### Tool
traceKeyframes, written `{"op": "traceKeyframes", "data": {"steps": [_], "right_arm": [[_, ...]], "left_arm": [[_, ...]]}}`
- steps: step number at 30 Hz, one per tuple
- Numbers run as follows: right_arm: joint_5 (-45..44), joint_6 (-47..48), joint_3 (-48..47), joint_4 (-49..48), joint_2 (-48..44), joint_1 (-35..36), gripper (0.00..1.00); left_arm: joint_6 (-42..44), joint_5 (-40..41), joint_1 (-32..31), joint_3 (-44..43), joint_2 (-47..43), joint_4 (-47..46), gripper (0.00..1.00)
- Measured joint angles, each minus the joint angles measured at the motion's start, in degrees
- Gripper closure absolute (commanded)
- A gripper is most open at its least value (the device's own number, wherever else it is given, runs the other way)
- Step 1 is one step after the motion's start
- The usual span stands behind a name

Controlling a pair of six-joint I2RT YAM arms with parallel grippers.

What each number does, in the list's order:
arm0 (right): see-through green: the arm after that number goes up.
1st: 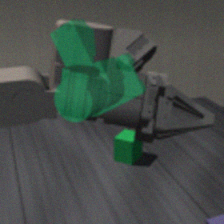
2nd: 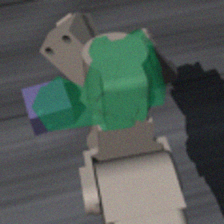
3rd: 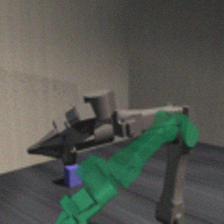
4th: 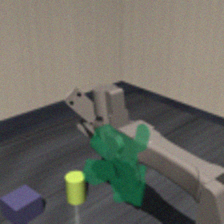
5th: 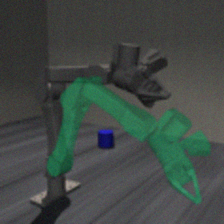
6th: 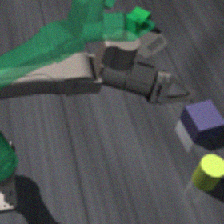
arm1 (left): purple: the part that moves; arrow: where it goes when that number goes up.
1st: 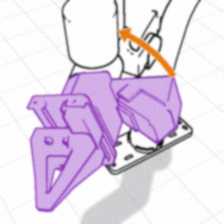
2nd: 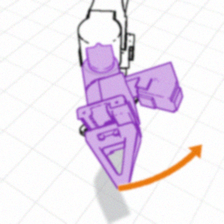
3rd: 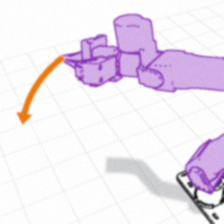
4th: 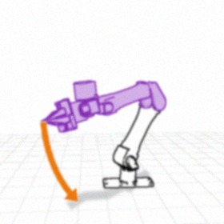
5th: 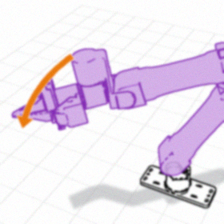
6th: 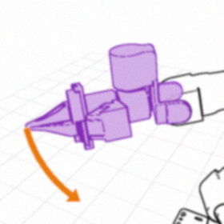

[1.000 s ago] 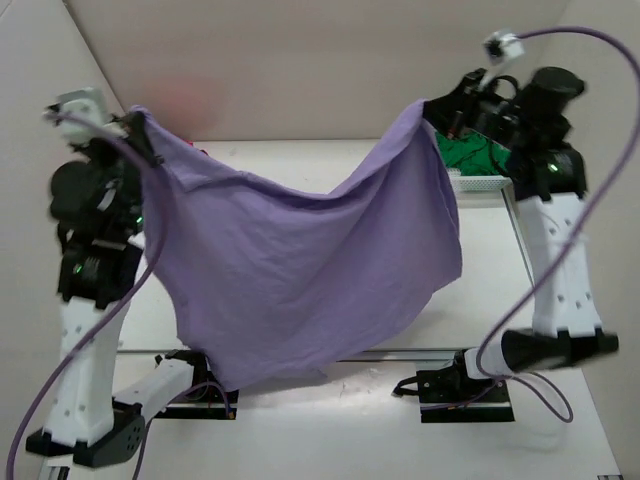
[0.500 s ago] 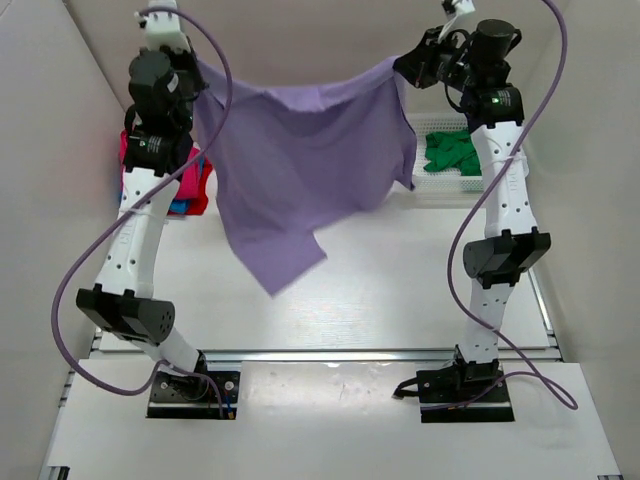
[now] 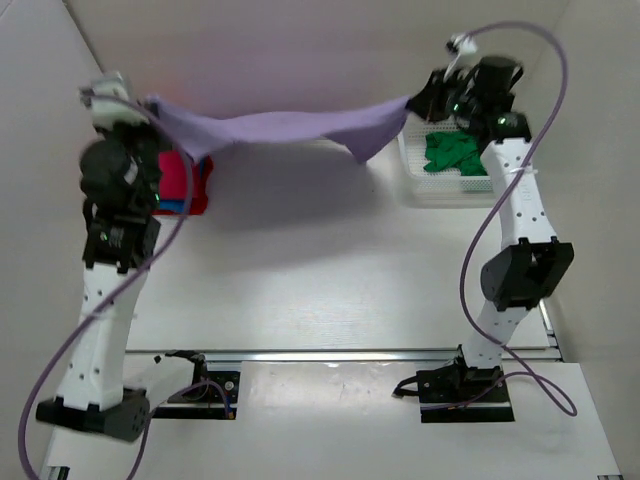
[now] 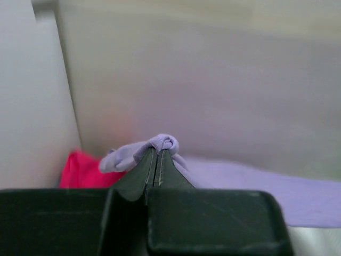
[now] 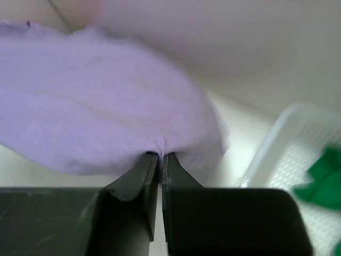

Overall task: Fold and stack the t-shirts
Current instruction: Flatten out the tshirt

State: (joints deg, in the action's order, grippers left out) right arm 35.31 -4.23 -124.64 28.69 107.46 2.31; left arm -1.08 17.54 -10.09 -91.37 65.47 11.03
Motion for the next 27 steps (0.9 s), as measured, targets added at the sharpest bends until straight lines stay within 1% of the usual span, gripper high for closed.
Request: {"op": "traceKeyframes", "data": {"steps": [5,6,9,13,15,19,23,27], "right_arm": [[-0.5,-2.2,34.3,-5.5,-11.1,2.7,1.00],[-0.7,-3.1,41.7,-5.2,-13.7,3.4,1.00],[-3.9,-5.5,58.2,-5.9,-21.6,7.3,1.00],[-4.9,-9.6,74.7,-4.7,-34.3,13.7,1.00],[-5.1,-11.9,80.0,-3.6,-38.4,14.2,1.00],[-6.9,-15.8,87.0,-0.8,-41.0,13.8,1.00],[-7.6,-18.3,90.2,2.2,-42.0,13.9,0.99],[-8.0,-19.0,91.5,3.0,-42.7,14.3,1.00]], "left_arm": [[-6.2,1.6,-3.0,26.8,-14.1,4.6,1.00],[-8.1,1.6,-3.7,32.4,-17.0,7.6,1.00],[-12.4,2.3,-5.9,40.9,-22.4,14.6,1.00],[-17.8,3.3,-7.1,48.4,-29.6,22.1,1.00],[-20.7,4.4,-7.6,51.1,-32.7,26.4,1.00],[-24.6,6.0,-8.8,51.1,-34.2,32.1,1.00],[-26.5,7.5,-7.4,49.9,-31.4,34.4,1.00],[-25.9,9.1,-5.3,49.8,-26.9,33.6,1.00]]}}
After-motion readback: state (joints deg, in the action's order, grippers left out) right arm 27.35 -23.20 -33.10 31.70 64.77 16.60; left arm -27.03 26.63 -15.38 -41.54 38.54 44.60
